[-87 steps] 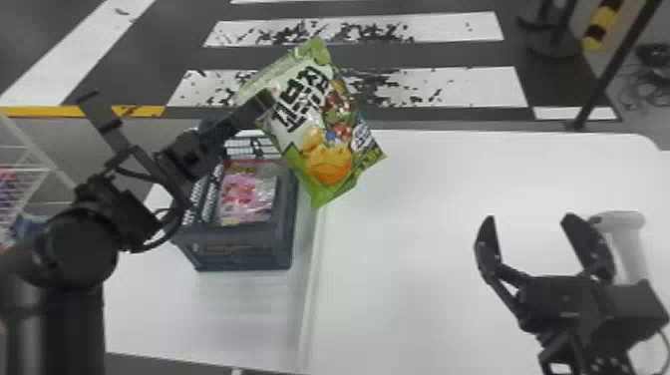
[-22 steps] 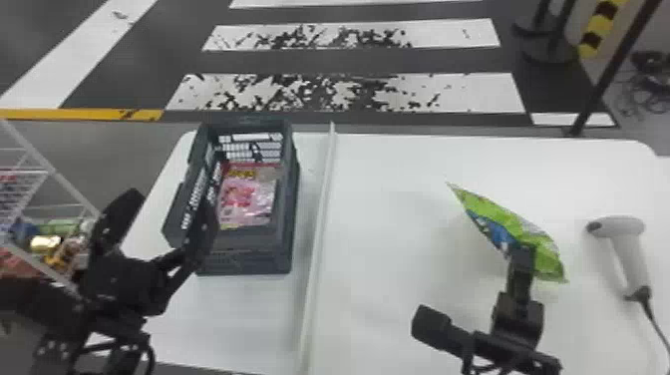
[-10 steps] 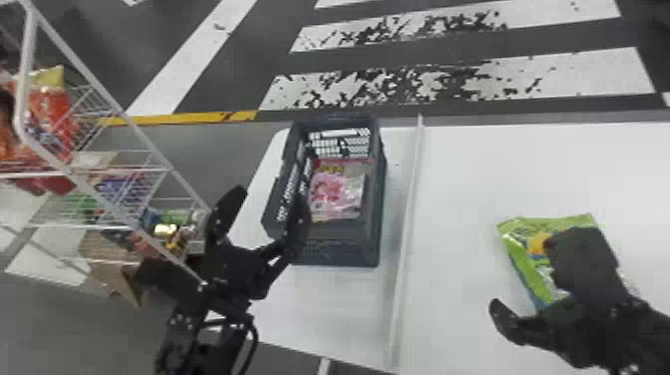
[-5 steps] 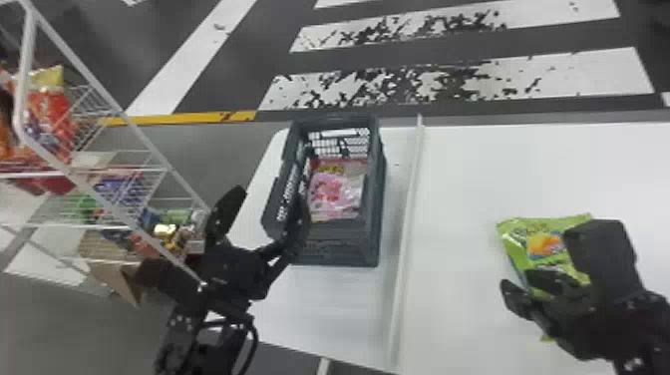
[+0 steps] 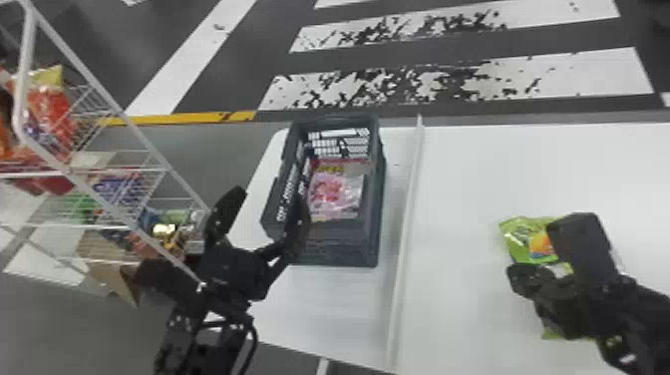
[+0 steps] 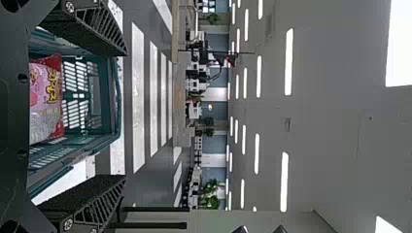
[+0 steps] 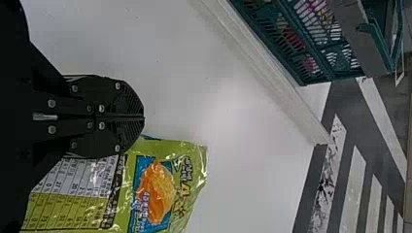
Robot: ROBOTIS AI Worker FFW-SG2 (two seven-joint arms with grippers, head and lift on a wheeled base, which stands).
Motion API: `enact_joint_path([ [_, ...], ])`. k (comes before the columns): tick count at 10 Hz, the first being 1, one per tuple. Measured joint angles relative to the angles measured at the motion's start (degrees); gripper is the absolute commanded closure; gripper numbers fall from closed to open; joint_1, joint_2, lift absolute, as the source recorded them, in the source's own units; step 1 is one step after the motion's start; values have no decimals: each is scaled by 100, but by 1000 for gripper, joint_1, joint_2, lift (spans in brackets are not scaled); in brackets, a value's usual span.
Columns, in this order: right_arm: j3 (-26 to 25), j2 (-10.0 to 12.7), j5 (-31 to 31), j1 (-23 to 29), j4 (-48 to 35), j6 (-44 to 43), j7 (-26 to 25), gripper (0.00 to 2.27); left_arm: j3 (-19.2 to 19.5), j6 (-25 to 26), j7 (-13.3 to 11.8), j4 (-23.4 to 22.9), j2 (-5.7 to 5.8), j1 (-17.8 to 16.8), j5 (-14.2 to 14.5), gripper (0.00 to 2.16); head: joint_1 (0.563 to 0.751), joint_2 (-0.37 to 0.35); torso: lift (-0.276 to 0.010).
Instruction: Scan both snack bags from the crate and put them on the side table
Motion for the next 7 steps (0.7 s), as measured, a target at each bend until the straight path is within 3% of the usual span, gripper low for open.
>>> enact_joint_path([
  [7, -56, 59, 272, -594, 739, -129, -105, 2253, 21, -7, 0, -10, -3, 14, 14, 100, 695, 278, -87],
])
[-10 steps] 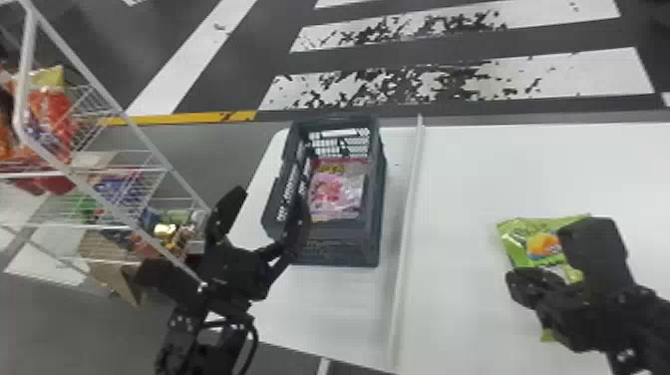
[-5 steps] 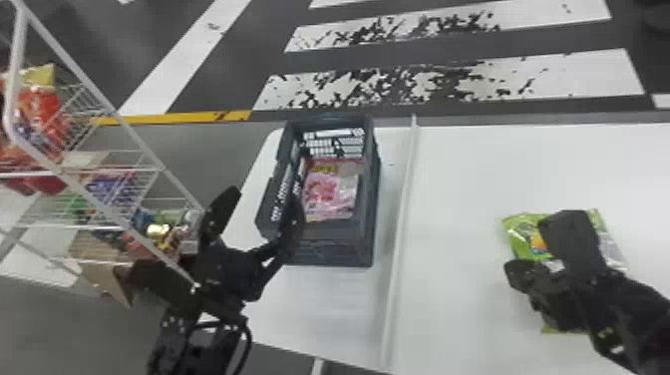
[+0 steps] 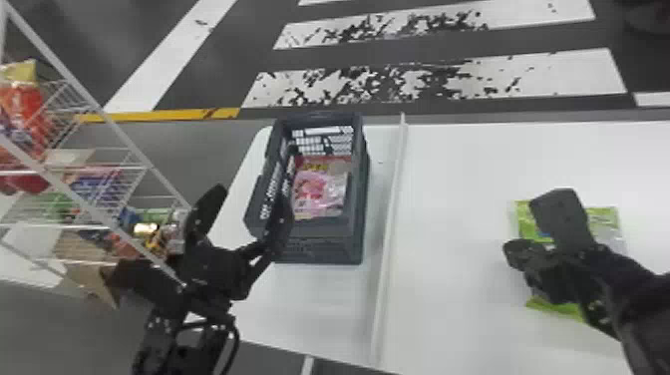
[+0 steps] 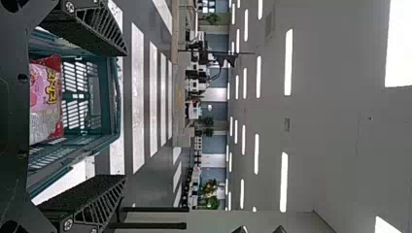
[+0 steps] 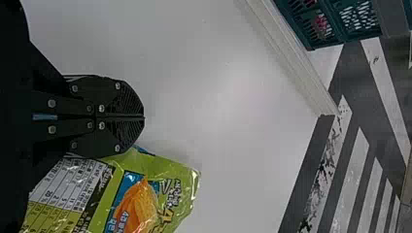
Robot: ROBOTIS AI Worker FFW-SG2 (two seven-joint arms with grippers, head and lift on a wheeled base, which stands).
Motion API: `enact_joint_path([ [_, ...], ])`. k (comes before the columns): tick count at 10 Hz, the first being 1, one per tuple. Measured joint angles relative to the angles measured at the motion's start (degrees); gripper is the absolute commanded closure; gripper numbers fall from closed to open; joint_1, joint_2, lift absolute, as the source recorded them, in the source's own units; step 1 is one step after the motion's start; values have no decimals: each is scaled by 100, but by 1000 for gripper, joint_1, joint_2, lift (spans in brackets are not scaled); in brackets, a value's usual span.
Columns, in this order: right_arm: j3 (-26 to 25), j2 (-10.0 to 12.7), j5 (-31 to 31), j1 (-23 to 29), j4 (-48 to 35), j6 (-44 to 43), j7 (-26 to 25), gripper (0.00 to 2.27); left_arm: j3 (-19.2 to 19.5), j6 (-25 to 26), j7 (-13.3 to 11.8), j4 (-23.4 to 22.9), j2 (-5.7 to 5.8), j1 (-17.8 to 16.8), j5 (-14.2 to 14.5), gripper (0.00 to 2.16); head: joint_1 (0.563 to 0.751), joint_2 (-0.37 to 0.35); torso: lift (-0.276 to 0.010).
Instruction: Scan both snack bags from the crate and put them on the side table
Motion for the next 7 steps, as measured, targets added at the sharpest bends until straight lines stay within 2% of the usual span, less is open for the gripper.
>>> enact_joint_path([
  [3, -37, 4, 109, -143, 183, 19, 109, 2253, 30, -9, 0, 0, 0, 4, 31, 100, 695, 269, -87],
  [7, -119, -39, 244, -43, 75, 88, 272, 2253, 31, 7, 0, 4, -5, -5, 35, 100, 695, 261, -87],
])
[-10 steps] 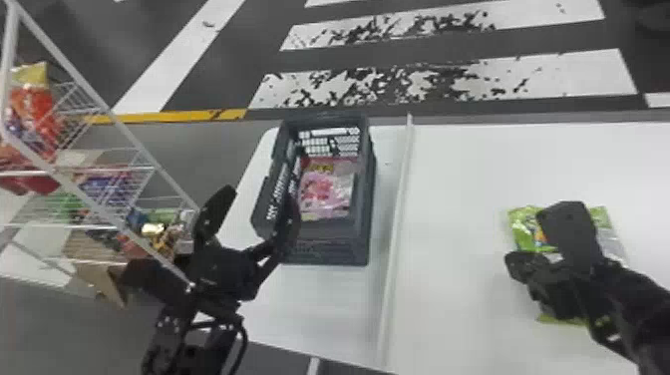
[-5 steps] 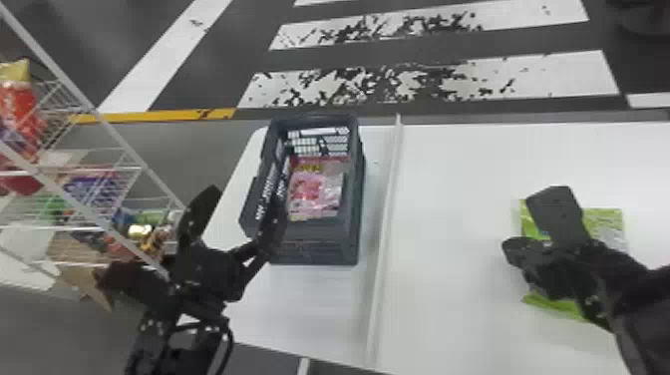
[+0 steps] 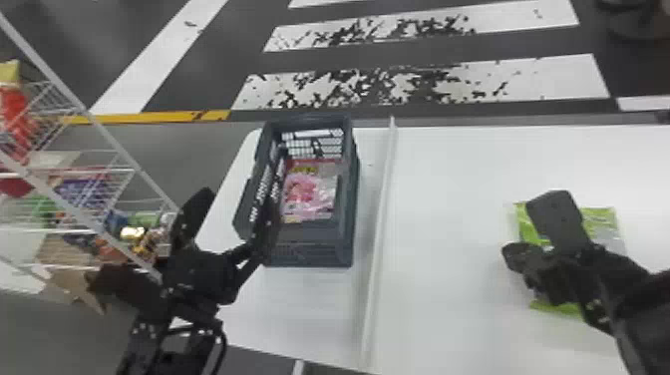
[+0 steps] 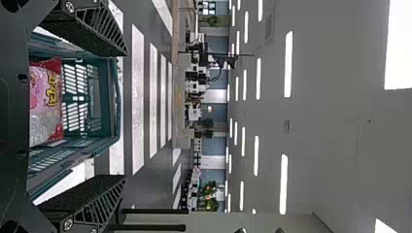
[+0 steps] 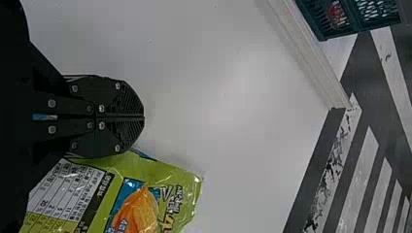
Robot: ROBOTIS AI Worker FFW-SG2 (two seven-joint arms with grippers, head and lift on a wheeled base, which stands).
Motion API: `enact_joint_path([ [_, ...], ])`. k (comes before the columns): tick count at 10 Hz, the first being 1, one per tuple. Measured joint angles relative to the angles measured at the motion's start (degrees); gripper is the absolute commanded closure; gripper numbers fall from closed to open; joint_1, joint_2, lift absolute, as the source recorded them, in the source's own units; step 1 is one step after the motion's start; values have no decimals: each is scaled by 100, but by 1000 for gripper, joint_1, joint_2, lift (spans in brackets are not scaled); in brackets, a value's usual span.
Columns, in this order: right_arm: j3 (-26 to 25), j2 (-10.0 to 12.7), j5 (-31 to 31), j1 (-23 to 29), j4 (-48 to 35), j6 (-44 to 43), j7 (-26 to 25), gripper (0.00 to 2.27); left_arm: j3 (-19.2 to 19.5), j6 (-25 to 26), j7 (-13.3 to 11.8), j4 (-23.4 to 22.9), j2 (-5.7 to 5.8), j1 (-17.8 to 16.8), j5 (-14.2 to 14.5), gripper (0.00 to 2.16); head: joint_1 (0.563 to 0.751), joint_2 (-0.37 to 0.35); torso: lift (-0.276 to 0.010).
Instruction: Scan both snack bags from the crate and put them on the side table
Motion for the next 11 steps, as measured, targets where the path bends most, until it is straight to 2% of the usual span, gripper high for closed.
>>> enact_joint_path([
  [5, -200, -54, 1, 0, 40, -11, 108, 2253, 7, 0, -1, -30, 14, 0, 4, 100, 695, 232, -87],
  [8, -582, -64, -419, 654, -1135, 109, 206, 2253, 9, 7, -8, -37, 23, 0, 17, 100, 695, 254, -87],
  [9, -792, -69, -505, 897, -1508, 131, 203, 2253, 9, 15, -9, -38, 28, 0, 21, 100, 695, 248, -87],
  [11, -1199, -81, -528, 1150, -1729, 137, 202, 2253, -5, 19, -42, -19, 32, -14, 21, 100, 695, 200, -87],
])
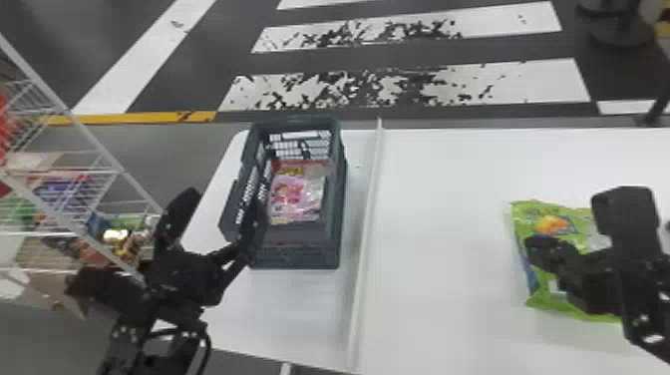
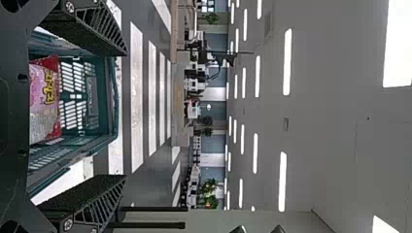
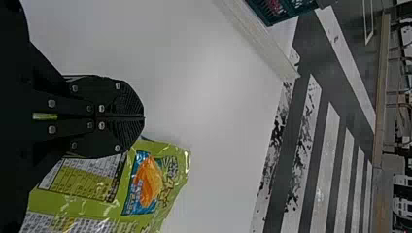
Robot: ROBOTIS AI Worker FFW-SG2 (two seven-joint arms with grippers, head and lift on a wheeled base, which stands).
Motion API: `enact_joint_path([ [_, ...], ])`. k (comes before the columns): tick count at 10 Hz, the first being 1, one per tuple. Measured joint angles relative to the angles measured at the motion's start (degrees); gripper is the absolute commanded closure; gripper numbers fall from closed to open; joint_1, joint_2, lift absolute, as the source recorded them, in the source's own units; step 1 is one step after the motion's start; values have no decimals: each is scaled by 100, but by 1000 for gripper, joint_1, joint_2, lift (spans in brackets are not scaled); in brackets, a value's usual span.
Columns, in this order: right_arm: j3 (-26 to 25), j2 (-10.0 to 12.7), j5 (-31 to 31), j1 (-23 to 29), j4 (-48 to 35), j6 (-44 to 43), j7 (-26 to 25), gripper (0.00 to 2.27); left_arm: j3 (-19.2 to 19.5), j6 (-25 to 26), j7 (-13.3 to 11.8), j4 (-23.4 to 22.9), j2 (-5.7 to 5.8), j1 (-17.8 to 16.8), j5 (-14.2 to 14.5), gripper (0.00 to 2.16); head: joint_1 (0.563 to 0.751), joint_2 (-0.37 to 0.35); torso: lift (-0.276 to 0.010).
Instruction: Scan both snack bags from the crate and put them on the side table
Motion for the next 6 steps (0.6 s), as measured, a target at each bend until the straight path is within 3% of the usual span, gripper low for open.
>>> enact_joint_path([
  [6, -96, -5, 47, 67, 877, -523, 9, 2253, -21, -1, -38, 32, -18, -15, 8, 97, 695, 169, -87],
])
